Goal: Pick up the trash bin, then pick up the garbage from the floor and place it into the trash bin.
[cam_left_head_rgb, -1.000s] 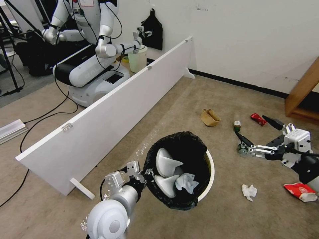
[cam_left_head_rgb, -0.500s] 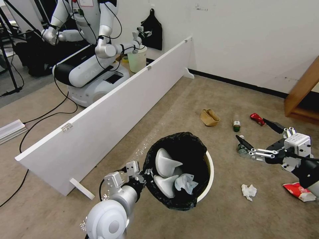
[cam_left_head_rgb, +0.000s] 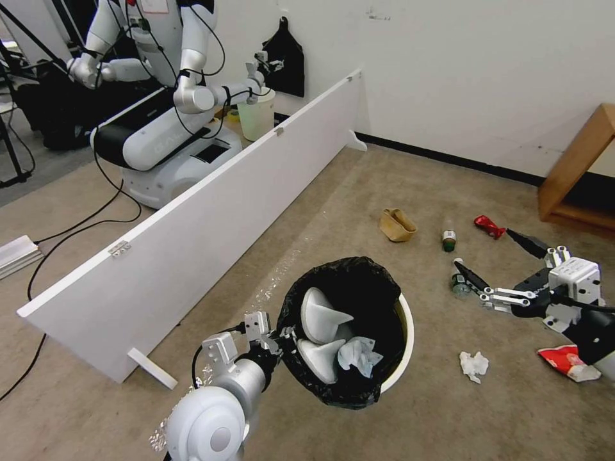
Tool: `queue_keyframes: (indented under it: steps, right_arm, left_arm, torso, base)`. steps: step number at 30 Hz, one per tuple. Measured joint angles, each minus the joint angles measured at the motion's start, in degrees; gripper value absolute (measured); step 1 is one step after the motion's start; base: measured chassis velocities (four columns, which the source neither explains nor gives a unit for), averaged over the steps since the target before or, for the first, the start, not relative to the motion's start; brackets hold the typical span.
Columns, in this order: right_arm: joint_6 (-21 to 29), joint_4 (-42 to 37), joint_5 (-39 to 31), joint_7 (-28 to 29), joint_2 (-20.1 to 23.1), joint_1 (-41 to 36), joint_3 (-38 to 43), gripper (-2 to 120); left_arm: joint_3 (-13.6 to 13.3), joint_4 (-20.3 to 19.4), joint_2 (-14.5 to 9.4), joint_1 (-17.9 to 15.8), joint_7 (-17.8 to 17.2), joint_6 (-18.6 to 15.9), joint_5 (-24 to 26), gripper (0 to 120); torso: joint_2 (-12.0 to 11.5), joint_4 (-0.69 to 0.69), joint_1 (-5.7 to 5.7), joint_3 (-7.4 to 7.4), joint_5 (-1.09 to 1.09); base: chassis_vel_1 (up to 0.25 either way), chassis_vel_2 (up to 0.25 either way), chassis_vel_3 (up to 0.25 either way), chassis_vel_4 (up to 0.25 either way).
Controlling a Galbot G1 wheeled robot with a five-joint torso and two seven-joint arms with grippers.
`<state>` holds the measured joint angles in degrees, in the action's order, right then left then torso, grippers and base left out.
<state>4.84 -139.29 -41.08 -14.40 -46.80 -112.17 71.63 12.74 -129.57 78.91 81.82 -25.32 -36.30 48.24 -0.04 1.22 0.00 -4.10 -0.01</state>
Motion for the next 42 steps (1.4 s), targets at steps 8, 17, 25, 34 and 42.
queue_keyframes:
  steps: [8,17,25,34,42]
  right_arm:
    - [-0.04,-0.03,-0.02,-0.05,-0.3,0.1,-0.1,100]
    - [-0.73,-0.02,0.08,0.16,-0.79,0.41,-0.34,100]
    - [-0.96,-0.21,0.57,0.91,-0.84,0.65,-0.53,100]
    - [-0.65,-0.16,0.45,0.93,-0.88,1.1,-0.71,100]
    - [0.36,-0.1,0.26,0.78,-1.33,1.42,-0.66,100]
  left_arm:
    - [-0.21,0.18,0.08,-0.03,0.04,-0.05,-0.07,2]
    - [0.02,0.27,-0.14,-0.2,0.04,-0.09,0.0,2]
    - [0.05,0.57,-0.06,-0.36,-0.19,0.23,0.11,2]
    - [0.35,0.63,-0.29,-0.49,-0.26,0.55,0.11,2]
    - [0.46,0.64,-0.31,-0.46,-0.32,0.57,0.12,2]
  torso:
    - [0.0,0.01,0.0,0.0,0.0]
    - [0.0,-0.03,0.0,0.0,0.0]
    - [0.0,0.0,0.0,0.0,0.0]
    - [0.0,0.0,0.0,0.0,0.0]
    - [0.0,0.0,0.0,0.0,0.0]
  base:
    - [-0.062,-0.067,-0.064,-0.066]
    - [-0.018,-0.019,-0.019,-0.016]
    - [0.0,0.0,0.0,0.0]
    - [0.0,0.0,0.0,0.0]
    - [0.0,0.0,0.0,0.0]
